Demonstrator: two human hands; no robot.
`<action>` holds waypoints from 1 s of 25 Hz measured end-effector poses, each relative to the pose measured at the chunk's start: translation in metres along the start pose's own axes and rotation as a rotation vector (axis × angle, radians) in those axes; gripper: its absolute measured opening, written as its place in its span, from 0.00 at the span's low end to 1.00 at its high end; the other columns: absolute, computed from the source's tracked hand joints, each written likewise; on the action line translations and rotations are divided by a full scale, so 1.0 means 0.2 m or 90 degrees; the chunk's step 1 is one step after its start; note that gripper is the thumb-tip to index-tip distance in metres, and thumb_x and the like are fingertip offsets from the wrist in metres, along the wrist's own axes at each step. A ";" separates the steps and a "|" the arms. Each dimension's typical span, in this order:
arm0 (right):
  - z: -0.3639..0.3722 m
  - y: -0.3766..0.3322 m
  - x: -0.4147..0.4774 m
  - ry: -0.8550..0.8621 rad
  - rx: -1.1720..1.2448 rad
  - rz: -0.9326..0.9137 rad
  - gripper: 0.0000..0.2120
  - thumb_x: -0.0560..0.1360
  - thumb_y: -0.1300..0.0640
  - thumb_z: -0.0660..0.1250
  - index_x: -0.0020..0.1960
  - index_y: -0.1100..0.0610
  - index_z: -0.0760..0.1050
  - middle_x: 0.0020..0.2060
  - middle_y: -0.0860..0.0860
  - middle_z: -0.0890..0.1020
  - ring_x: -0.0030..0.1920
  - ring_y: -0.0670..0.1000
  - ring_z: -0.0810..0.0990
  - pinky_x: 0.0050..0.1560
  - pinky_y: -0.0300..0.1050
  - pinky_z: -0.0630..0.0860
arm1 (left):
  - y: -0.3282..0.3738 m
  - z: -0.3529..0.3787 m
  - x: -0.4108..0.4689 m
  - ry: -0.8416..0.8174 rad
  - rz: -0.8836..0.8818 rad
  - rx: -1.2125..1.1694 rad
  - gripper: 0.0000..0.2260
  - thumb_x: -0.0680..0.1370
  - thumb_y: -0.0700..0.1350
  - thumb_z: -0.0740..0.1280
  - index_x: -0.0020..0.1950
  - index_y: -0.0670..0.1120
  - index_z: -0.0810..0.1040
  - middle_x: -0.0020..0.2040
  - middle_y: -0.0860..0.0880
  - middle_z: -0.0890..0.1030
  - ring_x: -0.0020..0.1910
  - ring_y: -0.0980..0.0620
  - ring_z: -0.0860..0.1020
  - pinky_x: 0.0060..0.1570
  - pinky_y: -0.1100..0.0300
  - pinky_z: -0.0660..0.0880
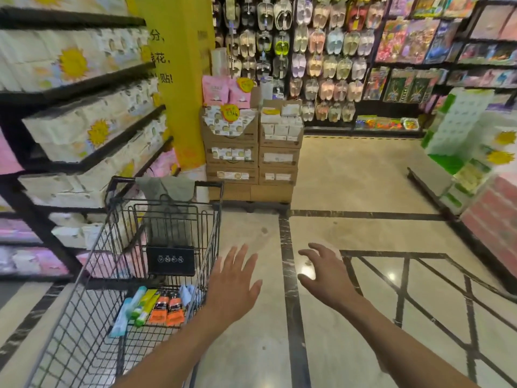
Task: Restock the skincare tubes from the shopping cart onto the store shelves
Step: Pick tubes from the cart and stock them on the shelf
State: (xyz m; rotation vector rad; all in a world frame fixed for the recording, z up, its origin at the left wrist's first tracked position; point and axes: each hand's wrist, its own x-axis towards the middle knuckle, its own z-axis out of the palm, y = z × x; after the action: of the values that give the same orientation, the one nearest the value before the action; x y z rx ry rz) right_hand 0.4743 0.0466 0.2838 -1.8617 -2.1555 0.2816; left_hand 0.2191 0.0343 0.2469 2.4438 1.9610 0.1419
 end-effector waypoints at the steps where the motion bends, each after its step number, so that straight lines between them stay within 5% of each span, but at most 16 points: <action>1: 0.02 0.03 0.09 -0.011 -0.001 -0.017 0.28 0.75 0.44 0.70 0.73 0.45 0.71 0.76 0.48 0.68 0.74 0.51 0.66 0.73 0.49 0.65 | 0.00 0.02 0.06 -0.004 -0.014 0.008 0.31 0.82 0.64 0.49 0.83 0.54 0.57 0.85 0.48 0.51 0.84 0.44 0.51 0.79 0.39 0.53; 4: 0.09 0.06 0.37 -0.060 -0.002 -0.064 0.28 0.75 0.44 0.69 0.73 0.46 0.71 0.75 0.49 0.69 0.74 0.53 0.67 0.72 0.52 0.66 | -0.07 0.08 0.22 -0.048 -0.079 0.013 0.31 0.83 0.64 0.49 0.84 0.54 0.52 0.85 0.48 0.47 0.84 0.44 0.47 0.80 0.39 0.51; 8: 0.24 -0.06 0.69 -0.104 0.005 -0.137 0.26 0.75 0.42 0.68 0.72 0.45 0.71 0.75 0.50 0.70 0.74 0.53 0.67 0.72 0.52 0.67 | -0.25 0.12 0.28 -0.087 -0.160 0.006 0.29 0.81 0.63 0.55 0.80 0.51 0.66 0.82 0.45 0.63 0.80 0.42 0.63 0.73 0.37 0.65; 12: 0.42 -0.30 1.01 -0.155 0.002 -0.223 0.25 0.76 0.43 0.67 0.72 0.44 0.70 0.75 0.49 0.69 0.75 0.53 0.66 0.72 0.53 0.65 | -0.53 0.18 0.33 -0.069 -0.244 -0.014 0.31 0.84 0.62 0.50 0.85 0.53 0.48 0.85 0.48 0.43 0.84 0.44 0.43 0.80 0.39 0.47; 15: 0.57 -0.52 1.20 -0.179 0.005 -0.285 0.25 0.76 0.43 0.67 0.72 0.44 0.70 0.75 0.49 0.69 0.75 0.53 0.66 0.73 0.53 0.64 | -0.74 0.21 0.35 -0.077 -0.296 -0.024 0.32 0.82 0.63 0.48 0.84 0.52 0.55 0.85 0.46 0.50 0.84 0.44 0.48 0.79 0.39 0.51; 19: 0.77 -0.88 1.41 -0.220 0.013 -0.363 0.24 0.76 0.44 0.65 0.71 0.45 0.72 0.74 0.50 0.70 0.75 0.53 0.66 0.74 0.53 0.66 | -1.08 0.28 0.33 -0.136 -0.368 -0.036 0.29 0.79 0.63 0.54 0.76 0.51 0.72 0.78 0.45 0.70 0.78 0.42 0.68 0.71 0.38 0.69; 25: 1.05 -1.28 1.62 -0.311 -0.004 -0.474 0.26 0.76 0.42 0.65 0.72 0.47 0.72 0.73 0.50 0.71 0.73 0.53 0.68 0.73 0.51 0.67 | -1.38 0.39 0.27 -0.122 -0.463 -0.055 0.28 0.79 0.62 0.56 0.76 0.51 0.73 0.79 0.45 0.69 0.79 0.41 0.66 0.71 0.35 0.70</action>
State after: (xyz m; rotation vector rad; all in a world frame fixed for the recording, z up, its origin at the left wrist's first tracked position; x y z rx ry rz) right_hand 0.1221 0.3347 0.1966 -0.9227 -2.9813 0.5963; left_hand -0.0330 0.1512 0.1561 1.4873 2.5149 -0.0166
